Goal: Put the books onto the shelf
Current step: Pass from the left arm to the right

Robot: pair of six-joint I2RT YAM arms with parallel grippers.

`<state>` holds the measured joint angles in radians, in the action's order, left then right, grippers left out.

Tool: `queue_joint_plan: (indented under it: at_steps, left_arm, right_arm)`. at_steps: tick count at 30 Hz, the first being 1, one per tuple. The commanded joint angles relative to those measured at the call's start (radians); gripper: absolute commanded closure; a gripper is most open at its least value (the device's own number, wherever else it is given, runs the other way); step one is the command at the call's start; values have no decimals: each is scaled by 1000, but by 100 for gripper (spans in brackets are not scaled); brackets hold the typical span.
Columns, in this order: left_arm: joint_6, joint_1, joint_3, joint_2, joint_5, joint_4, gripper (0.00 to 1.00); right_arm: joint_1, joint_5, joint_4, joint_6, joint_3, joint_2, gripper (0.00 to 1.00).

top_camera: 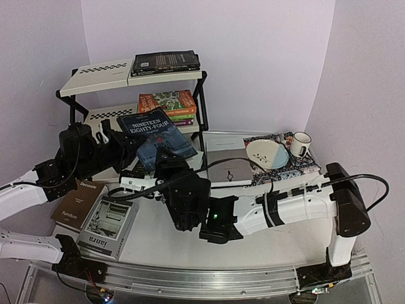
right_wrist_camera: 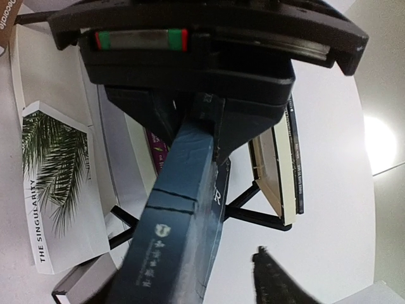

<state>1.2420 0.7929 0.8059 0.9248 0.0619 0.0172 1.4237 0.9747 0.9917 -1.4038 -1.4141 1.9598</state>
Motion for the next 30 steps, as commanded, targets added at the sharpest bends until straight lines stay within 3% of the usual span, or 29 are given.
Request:
queue_joint_plan:
  at_steps: [1,4,11,15,21,26,30]
  left_arm:
    - [6,5,53,-46,7,-108,81]
    - [8,5,46,-55,18,-107,75]
    - [4,3,29,-94,59,-80,48]
    - [-91,3,58,-120,96,18,33]
    - [-389,3,183,-121,89,233,18]
    - [-711,3,208,-161,-18,269,6]
    - [-930,3,189,-212,-86,270,0]
  right_arm:
    - [-2,-16,40,42,-48,-21,72]
    - [-2,-32,56,42,-10,-43,99]
    - [-1,-95,110,46,137,-155,100]
    - [-3,-122,80,57,209,-245,100]
    - [-29,-157,-237,224,242,-394,100]
    - [-71,-241,-602,449,197,-517,100]
    - [-98,-313,-783,561,167,-585,100]
